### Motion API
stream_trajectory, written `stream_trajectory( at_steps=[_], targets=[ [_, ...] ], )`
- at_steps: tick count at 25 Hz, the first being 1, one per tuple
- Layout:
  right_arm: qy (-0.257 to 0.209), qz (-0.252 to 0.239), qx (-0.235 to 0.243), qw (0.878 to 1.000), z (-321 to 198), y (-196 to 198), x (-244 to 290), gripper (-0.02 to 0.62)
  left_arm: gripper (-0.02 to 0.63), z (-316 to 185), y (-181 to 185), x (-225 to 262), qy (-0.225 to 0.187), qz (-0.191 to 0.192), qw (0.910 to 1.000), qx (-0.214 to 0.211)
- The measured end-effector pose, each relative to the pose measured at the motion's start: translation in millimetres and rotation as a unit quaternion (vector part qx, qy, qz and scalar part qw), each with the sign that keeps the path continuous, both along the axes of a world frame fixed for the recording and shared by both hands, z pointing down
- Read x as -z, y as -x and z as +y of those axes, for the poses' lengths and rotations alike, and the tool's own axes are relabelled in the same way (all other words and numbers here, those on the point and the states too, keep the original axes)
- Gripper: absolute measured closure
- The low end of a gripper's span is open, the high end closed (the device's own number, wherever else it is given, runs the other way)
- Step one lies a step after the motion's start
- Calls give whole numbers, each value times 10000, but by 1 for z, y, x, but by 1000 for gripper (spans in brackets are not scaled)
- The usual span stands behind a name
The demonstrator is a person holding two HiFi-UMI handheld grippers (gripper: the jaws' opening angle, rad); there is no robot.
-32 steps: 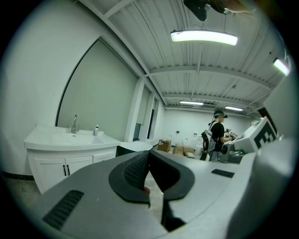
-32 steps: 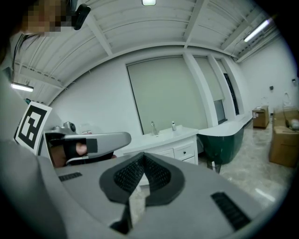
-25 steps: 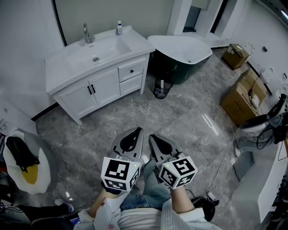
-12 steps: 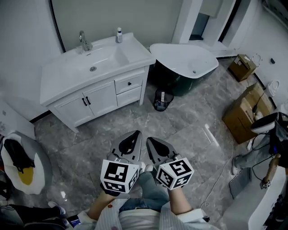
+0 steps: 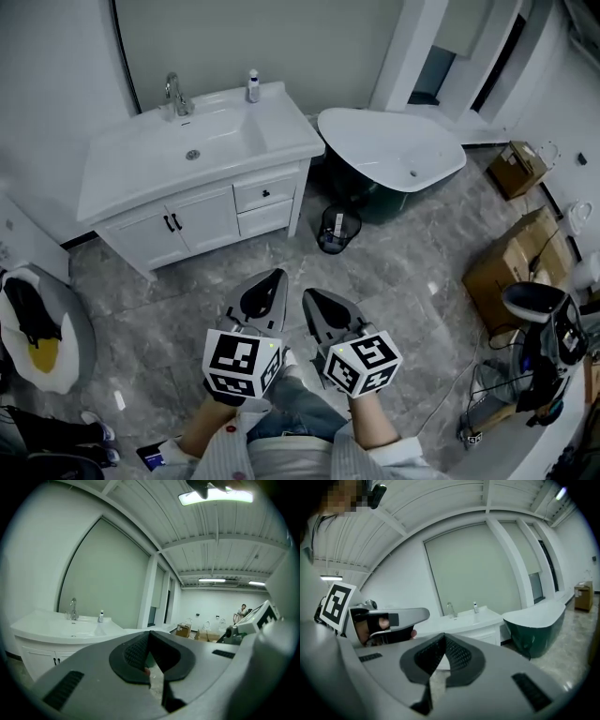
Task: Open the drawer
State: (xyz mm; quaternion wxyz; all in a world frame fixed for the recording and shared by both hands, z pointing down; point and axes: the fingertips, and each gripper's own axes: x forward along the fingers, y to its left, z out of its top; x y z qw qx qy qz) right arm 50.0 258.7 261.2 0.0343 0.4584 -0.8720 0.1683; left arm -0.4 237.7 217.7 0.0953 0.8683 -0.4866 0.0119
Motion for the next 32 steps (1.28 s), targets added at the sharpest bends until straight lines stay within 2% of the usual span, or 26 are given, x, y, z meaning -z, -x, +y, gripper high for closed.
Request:
stream_trajectory(
  at_steps=[8, 18, 25, 32],
  targets=[
    [26, -32, 256, 9997, -23, -24, -7, 586, 589, -25, -23, -5, 20, -25, 9996, 267],
    [272, -114, 449, 9986, -64, -31, -27, 586, 589, -63, -13, -25, 252, -106, 9974, 666],
    [452, -81, 538, 9975, -124, -18, -41, 586, 589, -125, 1, -33, 331, -49, 9965, 772],
    [581, 16, 615, 9964, -211, -1, -51, 586, 589, -217, 13, -35, 379, -61, 9964, 752]
  ],
)
